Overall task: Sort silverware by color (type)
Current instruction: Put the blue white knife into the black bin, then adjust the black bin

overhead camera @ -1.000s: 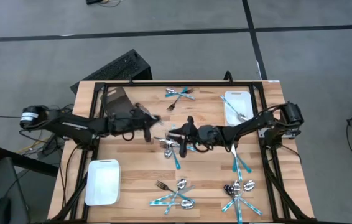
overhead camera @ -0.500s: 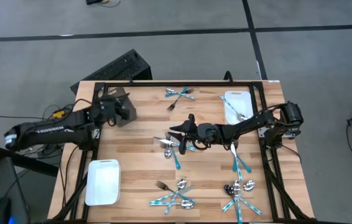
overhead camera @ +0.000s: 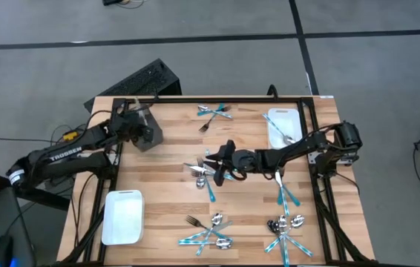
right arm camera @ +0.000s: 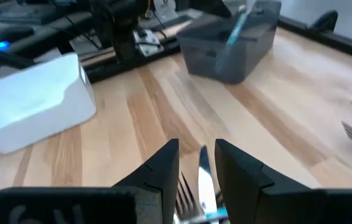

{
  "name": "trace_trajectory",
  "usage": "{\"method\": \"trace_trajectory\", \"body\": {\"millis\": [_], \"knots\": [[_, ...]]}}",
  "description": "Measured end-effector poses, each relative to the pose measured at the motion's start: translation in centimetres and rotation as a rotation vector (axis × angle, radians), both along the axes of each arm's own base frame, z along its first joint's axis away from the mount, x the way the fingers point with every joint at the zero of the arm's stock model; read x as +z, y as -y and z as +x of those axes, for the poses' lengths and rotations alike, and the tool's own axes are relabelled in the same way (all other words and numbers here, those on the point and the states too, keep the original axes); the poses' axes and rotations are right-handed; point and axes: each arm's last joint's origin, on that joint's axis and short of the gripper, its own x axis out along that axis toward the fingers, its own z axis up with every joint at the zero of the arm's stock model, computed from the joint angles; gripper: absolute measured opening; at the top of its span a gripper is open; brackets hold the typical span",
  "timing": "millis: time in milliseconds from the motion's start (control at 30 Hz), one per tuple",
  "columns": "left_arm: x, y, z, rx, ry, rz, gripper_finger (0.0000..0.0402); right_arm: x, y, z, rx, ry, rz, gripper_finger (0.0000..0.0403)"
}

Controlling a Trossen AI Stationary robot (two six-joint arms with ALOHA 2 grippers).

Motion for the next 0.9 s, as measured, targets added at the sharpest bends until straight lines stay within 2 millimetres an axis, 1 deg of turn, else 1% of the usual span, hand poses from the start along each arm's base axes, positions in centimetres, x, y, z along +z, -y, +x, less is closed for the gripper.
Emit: {"method": "trace_trajectory", "body": {"millis": [133, 233, 367, 500, 600, 700, 900], "knots": [[0.3, 0.2, -0.1, -0.030, 0.041, 0.000, 0.0157, -0.4, -0.4, -0.2, 0.009, -0.045, -0.001, 0.0128], [0.9, 1.1, 0.4, -0.196, 0.138, -0.046, 0.0169, -0.8, -0.6, -0.4, 0.015, -0.085, -0.006, 0.0128], [1.7, 2.9, 1.6, -0.439, 0.207, -0.011, 0.0167, -0.9, -0.7, -0.4, 0.019, -0.097, -0.008, 0.0128], [1.6, 4.7, 2.6, -0.559, 0.139, 0.076, 0.0155, -0.7, -0.2, -0.3, 0.011, -0.086, -0.019, 0.0128], [1.3, 5.6, 3.2, -0.565, 0.036, 0.161, 0.0145, -0.7, 0.2, -0.3, -0.001, -0.080, -0.021, 0.0128], [0.6, 6.1, 3.5, -0.535, -0.078, 0.214, 0.0135, -0.7, 0.4, -0.3, -0.005, -0.084, -0.021, 0.0128], [-1.2, 6.1, 4.7, -0.468, -0.195, 0.192, 0.0110, -0.7, -0.2, -0.3, 0.012, -0.084, -0.022, 0.0128]]}}
